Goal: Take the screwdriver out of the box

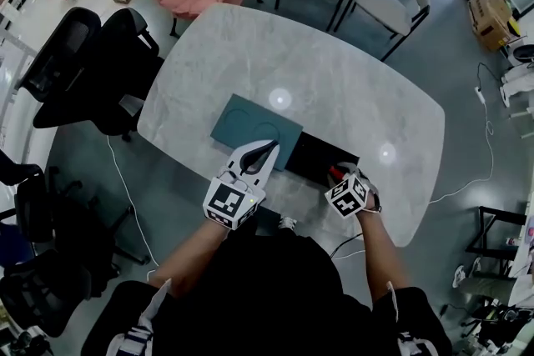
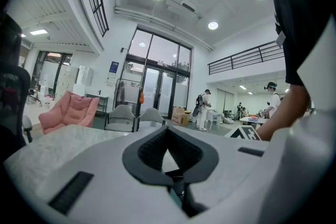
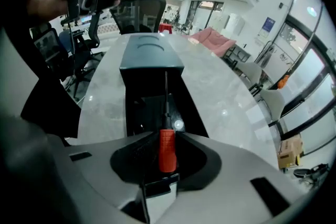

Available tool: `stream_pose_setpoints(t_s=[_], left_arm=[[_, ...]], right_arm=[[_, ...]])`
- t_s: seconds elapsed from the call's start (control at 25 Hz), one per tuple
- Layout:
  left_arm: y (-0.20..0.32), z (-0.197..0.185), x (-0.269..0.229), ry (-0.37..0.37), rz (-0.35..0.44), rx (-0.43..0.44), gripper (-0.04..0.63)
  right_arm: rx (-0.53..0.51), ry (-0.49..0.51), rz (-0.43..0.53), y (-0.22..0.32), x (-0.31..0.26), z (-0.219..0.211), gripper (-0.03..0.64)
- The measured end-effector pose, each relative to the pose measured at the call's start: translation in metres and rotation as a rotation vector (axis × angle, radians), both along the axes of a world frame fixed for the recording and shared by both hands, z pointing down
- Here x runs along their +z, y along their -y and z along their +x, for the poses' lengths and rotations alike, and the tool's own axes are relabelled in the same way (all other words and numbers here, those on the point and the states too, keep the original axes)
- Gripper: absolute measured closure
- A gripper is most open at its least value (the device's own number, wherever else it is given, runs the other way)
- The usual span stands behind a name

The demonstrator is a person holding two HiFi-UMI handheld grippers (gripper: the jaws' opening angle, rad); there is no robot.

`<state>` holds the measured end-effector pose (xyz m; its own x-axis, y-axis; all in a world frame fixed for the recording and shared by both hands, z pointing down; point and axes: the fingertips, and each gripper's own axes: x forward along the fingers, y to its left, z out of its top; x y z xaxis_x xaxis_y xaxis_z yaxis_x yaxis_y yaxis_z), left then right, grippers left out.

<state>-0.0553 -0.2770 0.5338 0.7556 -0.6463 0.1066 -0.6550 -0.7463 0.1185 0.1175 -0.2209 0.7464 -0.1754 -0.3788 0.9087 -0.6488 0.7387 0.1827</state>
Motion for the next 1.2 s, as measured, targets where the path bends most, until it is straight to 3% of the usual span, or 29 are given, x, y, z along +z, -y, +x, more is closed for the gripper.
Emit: stream_pose_setpoints(t_s=[0.32, 0.6, 0.88, 1.0, 1.2], left_arm=[[-0.002, 0.006, -0.005, -0.011, 0.009, 0.014, 0.592], [-0.004, 0.016, -0.020, -0.017, 0.037, 0.025, 0.591], [-0.007, 0.018, -0.034, -0.030, 0.056, 0.026, 0.591], [-0.008, 0.023, -0.033, -0.033, 0.055, 0.027, 0.591], [-0.006, 0.021, -0.047, -0.046, 0.069, 0.009, 0.591]], right_arm=[[0.116, 0.168, 0.330, 0.023, -0.087, -0.015, 0.503], [0.284, 0.490, 0.602, 0.035, -0.181, -0.014, 0.503], [0.322, 0.828, 0.799, 0.034, -0.267, -0.016, 0.503], [0.367, 0.890, 0.876, 0.034, -0.291, -0.004, 0.503], [0.460, 0.904, 1.017, 0.031, -0.312, 0.013, 0.503]])
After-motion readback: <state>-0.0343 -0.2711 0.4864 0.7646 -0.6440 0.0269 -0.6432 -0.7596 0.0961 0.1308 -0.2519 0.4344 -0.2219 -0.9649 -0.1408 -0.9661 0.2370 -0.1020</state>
